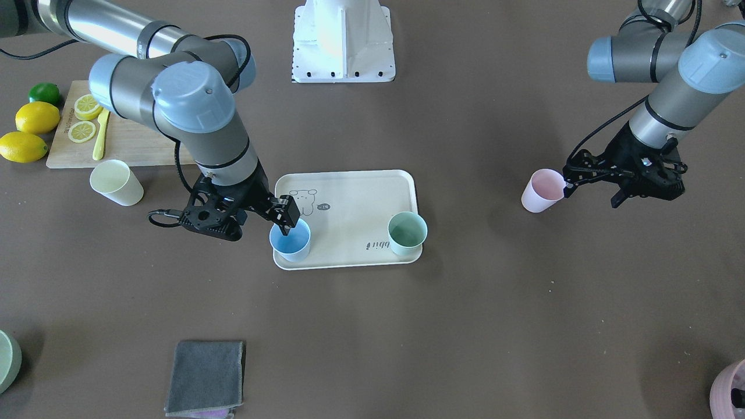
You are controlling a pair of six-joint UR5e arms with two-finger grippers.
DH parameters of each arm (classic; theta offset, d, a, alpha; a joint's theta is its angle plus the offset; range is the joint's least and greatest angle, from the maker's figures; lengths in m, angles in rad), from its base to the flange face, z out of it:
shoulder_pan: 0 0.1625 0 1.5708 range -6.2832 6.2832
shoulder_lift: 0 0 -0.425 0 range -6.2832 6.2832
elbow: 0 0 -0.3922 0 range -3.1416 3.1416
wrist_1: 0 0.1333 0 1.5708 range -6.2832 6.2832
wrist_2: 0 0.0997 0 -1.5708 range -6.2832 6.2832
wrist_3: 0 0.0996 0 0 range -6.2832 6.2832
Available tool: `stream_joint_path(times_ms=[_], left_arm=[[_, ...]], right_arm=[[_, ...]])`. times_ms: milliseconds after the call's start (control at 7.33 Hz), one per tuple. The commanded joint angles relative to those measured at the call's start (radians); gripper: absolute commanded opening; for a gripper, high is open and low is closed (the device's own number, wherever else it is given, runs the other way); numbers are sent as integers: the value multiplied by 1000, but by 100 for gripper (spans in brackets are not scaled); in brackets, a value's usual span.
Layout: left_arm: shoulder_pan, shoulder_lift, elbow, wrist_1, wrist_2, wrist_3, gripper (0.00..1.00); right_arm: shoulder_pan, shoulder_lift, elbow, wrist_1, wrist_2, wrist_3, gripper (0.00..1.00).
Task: Place all cups on tray
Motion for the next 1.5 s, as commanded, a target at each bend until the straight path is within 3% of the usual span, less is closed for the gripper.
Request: stream_joint_path(times_ms=[0, 136, 545, 682, 818, 1091, 1364], left_arm=[[43, 30, 1, 0, 42, -5, 97], [72, 48, -1, 0, 45, -5, 89], [148, 50, 7, 0, 60, -36, 57], [173, 50, 13, -2, 68, -77, 23], [187, 49, 10, -2, 91, -91, 0], [184, 21, -37, 26, 85, -100, 0], [181, -142, -111, 319, 86, -111, 0]], right_arm=[[64, -96, 200, -174, 30, -166, 100], [87, -146, 265, -207, 31, -217, 100], [140, -229, 331, -215, 31, -335, 100], [150, -261, 349, -213, 31, -376, 100], [173, -293, 350, -206, 42, -437, 100], [208, -382, 376, -203, 69, -546, 100], [213, -494, 395, -136, 68, -569, 100]])
